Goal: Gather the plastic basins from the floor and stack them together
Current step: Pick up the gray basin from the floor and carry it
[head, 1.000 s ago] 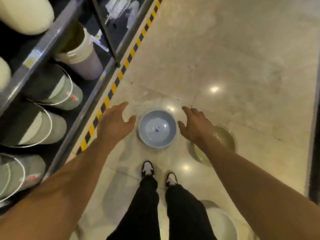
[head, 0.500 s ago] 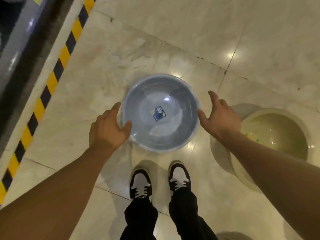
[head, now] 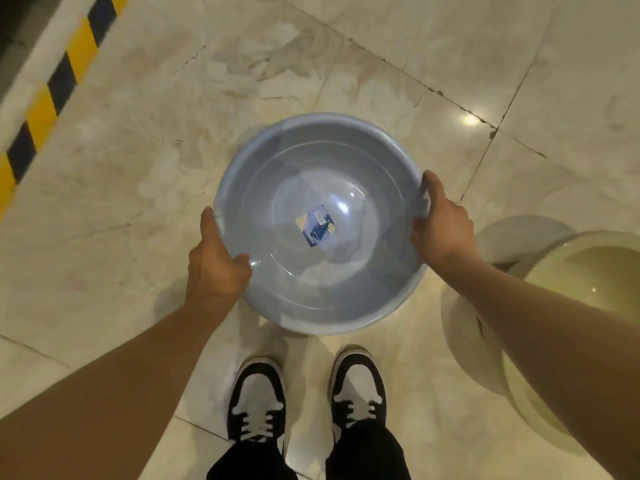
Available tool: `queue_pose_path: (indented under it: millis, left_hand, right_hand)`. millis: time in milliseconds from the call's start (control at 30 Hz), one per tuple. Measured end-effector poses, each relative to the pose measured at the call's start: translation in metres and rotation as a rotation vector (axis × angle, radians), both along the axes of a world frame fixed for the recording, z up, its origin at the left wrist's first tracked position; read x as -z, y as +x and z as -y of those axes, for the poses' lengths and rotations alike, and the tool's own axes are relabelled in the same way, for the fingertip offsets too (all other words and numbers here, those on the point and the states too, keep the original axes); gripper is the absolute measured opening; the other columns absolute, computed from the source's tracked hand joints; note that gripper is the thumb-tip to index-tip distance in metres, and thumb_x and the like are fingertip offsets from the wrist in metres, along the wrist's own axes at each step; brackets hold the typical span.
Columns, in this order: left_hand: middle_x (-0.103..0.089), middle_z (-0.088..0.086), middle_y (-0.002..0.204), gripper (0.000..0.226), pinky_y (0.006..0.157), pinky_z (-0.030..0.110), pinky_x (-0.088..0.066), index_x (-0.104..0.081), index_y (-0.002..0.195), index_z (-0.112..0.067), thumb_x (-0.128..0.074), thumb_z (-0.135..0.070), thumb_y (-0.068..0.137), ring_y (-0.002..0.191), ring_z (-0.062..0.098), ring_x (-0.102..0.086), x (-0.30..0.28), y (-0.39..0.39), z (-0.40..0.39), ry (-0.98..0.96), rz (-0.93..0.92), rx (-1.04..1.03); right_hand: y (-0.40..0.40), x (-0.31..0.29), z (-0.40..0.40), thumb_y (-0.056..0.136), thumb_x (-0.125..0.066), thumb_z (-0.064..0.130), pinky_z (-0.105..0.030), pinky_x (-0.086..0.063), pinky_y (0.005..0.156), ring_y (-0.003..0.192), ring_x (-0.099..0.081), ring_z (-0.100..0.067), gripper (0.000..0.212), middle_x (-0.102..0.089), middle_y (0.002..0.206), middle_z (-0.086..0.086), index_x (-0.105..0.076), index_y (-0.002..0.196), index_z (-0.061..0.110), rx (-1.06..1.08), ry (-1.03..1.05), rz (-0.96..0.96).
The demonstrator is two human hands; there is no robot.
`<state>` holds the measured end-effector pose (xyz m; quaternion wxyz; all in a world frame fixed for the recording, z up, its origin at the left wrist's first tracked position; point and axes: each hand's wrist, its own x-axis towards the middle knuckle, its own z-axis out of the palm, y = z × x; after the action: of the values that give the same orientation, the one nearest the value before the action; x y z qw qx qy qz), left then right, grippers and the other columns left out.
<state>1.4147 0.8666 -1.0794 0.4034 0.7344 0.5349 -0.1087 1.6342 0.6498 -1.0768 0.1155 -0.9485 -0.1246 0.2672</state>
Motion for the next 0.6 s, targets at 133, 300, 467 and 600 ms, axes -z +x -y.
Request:
queue_pose_path:
  millis: [133,300,467,600]
  left_hand:
    - [-0.059,0.017,0.129,0.082,0.091,0.043,-0.049,-0.022,0.157,-0.019,-0.067,-0.009,0.088,0.113,0.038,-0.058,-0.050,0.000,-0.013,0.003,0.039,-0.030]
    - [-0.057,-0.006,0.110,0.067,0.064,0.014,-0.042,-0.043,0.140,-0.023,-0.076,-0.013,0.084,0.090,0.011,-0.059,-0.175,-0.005,-0.054,0.062,0.218,-0.078]
    - [-0.059,-0.002,0.122,0.072,0.081,0.015,-0.042,-0.048,0.142,-0.017,-0.081,-0.012,0.078,0.114,0.026,-0.058,-0.353,-0.024,-0.111,0.133,0.313,-0.155]
    - [-0.063,0.006,0.125,0.080,0.080,0.036,-0.055,-0.050,0.139,-0.018,-0.071,-0.033,0.063,0.112,0.034,-0.062,-0.496,-0.063,-0.147,0.196,0.287,-0.215]
  right_hand:
    - [0.013,-0.051,-0.020,0.090,-0.055,0.012,-0.034,-0.039,0.062,0.062,-0.048,-0.023,0.064,-0.054,0.084,-0.005,-0.032,0.147,0.029,-0.078,0.020,0.035]
    - [0.031,-0.175,-0.083,0.088,-0.057,0.013,-0.034,-0.042,0.066,0.072,-0.051,-0.029,0.072,-0.056,0.088,-0.006,-0.030,0.153,0.032,-0.135,0.071,0.069]
    - [0.036,-0.348,-0.160,0.085,-0.059,0.009,-0.038,-0.048,0.071,0.082,-0.060,-0.038,0.074,-0.063,0.095,-0.012,-0.033,0.152,0.027,-0.293,0.174,0.103]
    - [0.020,-0.483,-0.214,0.083,-0.061,0.008,-0.042,-0.048,0.078,0.093,-0.062,-0.045,0.075,-0.066,0.104,-0.023,-0.036,0.152,0.020,-0.446,0.261,0.131]
